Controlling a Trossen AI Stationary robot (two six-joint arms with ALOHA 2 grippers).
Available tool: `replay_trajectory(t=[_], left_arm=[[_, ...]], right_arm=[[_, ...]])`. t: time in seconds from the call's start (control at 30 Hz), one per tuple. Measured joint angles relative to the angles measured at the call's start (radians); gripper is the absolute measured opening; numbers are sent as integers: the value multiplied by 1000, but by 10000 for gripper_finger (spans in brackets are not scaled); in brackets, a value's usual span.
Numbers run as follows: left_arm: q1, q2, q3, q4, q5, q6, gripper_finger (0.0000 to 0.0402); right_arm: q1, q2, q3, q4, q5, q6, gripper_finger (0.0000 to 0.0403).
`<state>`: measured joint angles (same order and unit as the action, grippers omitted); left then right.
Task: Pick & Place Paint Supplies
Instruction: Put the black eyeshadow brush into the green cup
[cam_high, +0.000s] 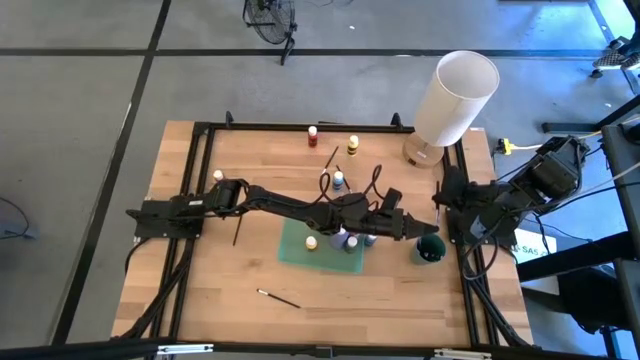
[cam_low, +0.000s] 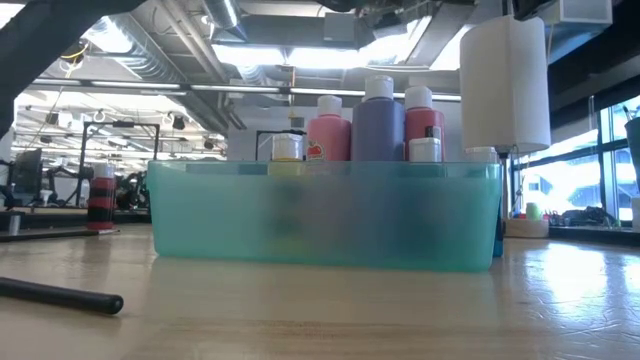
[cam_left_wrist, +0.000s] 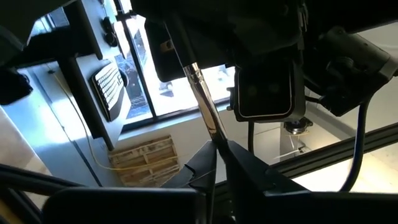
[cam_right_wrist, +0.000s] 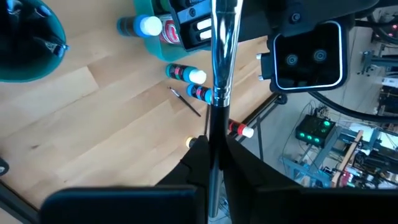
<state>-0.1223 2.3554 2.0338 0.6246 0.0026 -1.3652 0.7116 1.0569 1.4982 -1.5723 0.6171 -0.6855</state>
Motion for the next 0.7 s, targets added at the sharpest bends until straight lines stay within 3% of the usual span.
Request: replay_trajectory(t=[0.4, 0.57, 0.7], left_arm=[[13, -1, 0, 22, -45, 127, 104], [38, -2, 0, 121, 15, 157, 120], [81, -5, 0, 195, 128, 158, 118]], right_arm=[[0, -28, 0, 1, 49, 70, 24], [0, -93, 0, 1, 31, 138, 24], [0, -145, 0, 1, 25, 234, 24]])
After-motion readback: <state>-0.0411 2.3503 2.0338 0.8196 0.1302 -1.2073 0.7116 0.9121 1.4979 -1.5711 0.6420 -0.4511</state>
